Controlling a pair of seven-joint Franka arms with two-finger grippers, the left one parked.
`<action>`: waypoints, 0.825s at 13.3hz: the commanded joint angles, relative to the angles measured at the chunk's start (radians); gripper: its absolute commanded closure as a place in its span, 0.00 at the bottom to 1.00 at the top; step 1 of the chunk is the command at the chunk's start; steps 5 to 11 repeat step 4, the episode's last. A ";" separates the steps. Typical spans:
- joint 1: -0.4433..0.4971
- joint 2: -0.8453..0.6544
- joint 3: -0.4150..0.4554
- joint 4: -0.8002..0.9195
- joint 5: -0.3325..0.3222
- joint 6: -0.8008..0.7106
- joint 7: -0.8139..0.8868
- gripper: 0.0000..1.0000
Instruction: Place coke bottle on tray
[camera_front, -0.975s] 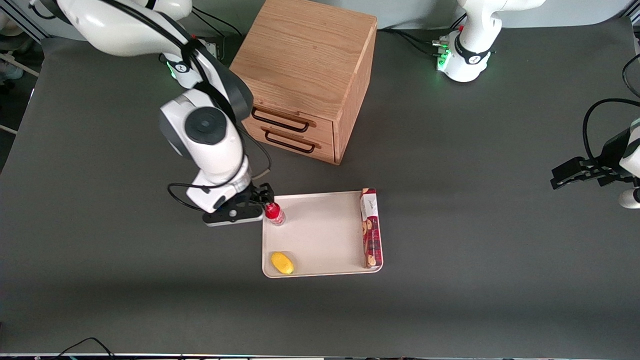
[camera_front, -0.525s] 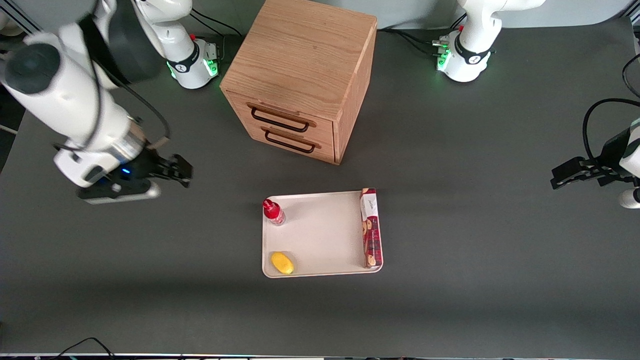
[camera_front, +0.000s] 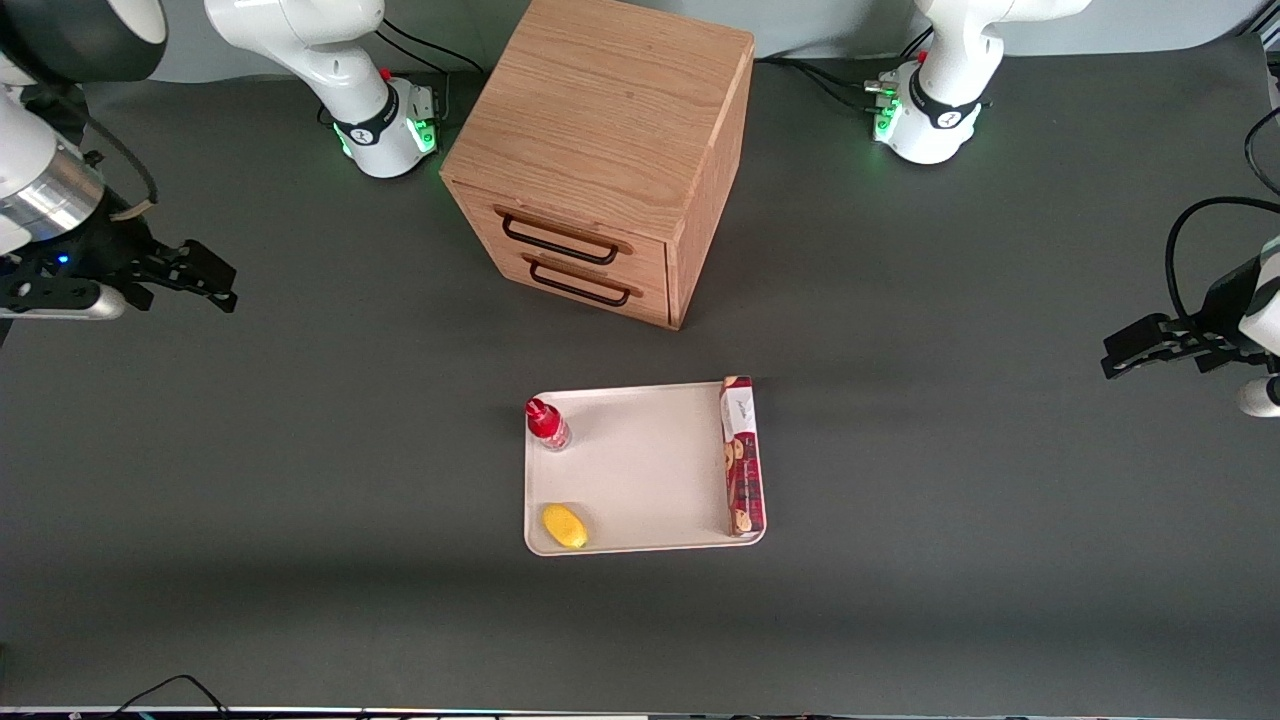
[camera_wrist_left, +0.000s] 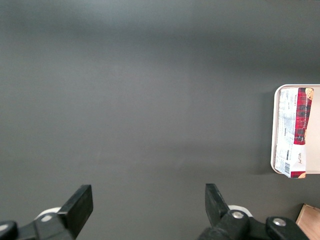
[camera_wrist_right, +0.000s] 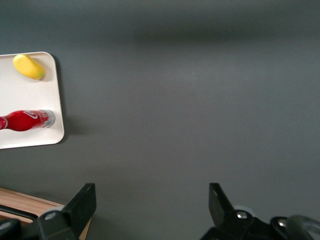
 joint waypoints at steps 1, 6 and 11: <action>0.010 0.007 -0.019 0.017 0.034 -0.008 -0.009 0.00; 0.010 0.044 -0.016 0.080 0.024 -0.059 -0.004 0.00; 0.010 0.044 -0.016 0.080 0.024 -0.059 -0.004 0.00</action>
